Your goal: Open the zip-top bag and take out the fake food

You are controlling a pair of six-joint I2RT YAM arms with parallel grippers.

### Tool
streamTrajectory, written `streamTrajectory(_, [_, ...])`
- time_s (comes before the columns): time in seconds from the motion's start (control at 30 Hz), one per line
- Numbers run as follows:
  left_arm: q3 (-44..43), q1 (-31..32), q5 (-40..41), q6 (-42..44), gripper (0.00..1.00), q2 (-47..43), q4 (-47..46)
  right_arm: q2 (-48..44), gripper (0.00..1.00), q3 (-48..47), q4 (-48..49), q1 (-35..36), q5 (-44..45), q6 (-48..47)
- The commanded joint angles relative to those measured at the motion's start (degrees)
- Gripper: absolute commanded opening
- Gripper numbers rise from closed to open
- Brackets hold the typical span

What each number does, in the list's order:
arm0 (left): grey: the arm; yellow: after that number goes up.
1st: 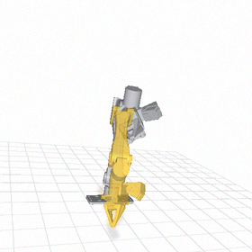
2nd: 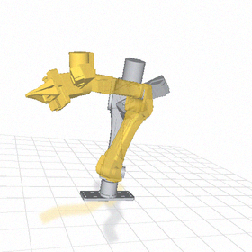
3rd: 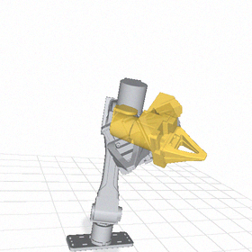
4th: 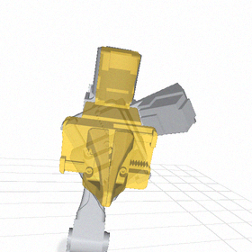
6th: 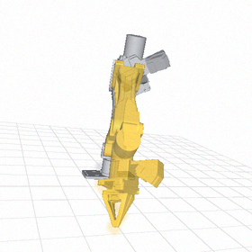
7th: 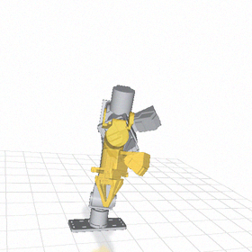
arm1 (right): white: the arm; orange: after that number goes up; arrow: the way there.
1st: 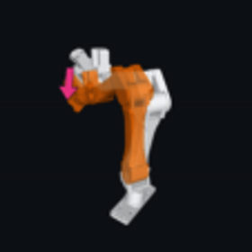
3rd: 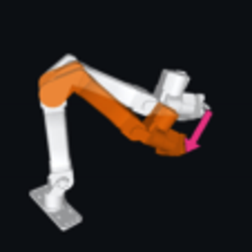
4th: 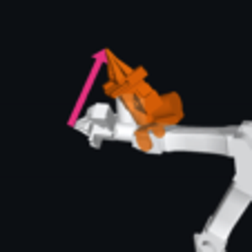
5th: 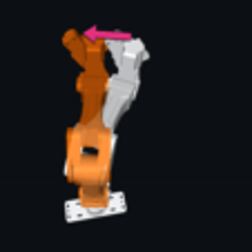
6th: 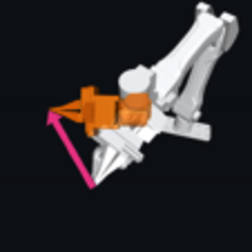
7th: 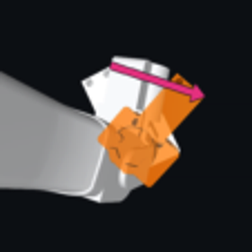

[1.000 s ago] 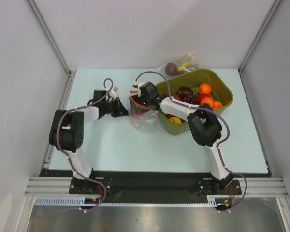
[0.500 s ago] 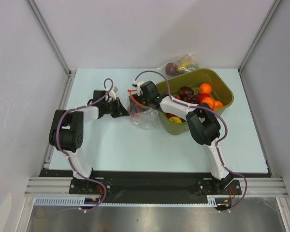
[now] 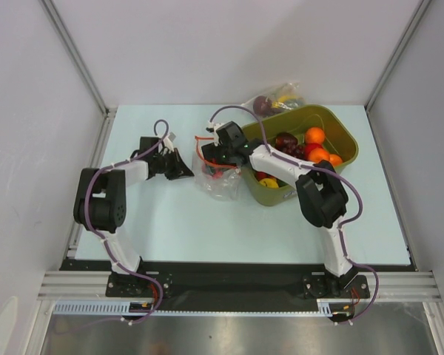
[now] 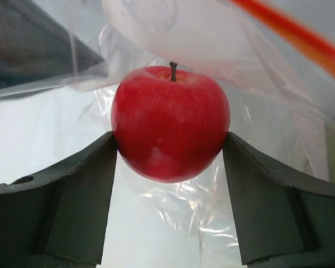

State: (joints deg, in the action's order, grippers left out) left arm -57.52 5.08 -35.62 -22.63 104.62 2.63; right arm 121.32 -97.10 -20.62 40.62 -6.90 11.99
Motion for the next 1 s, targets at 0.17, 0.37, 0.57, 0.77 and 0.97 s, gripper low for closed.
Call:
streamTrajectory(0.17, [-1.9,-2.44,3.62,-0.13,0.0,-3.19,1.58,-9.95,0.37,-0.11,-7.15,1.56,0.92,-0.04])
streamTrajectory(0.37, [-1.46,-4.82,4.5,0.31,0.0,-4.07,1.85,-15.4,0.36,-1.34,-8.64,1.13,0.13,2.6])
streamTrajectory(0.57, [-1.63,-8.5,5.2,1.19,0.0,-5.04,2.81,-20.15,0.36,-1.87,-6.98,0.25,-0.4,5.94])
streamTrajectory(0.77, [-1.02,-12.63,6.43,2.5,0.0,-6.71,3.52,-25.24,0.36,0.24,-5.74,-6.42,2.67,7.0])
streamTrajectory(0.97, [0.21,-15.89,6.87,3.38,0.0,-8.37,3.61,-29.2,0.37,4.28,-7.32,-18.62,4.86,5.68])
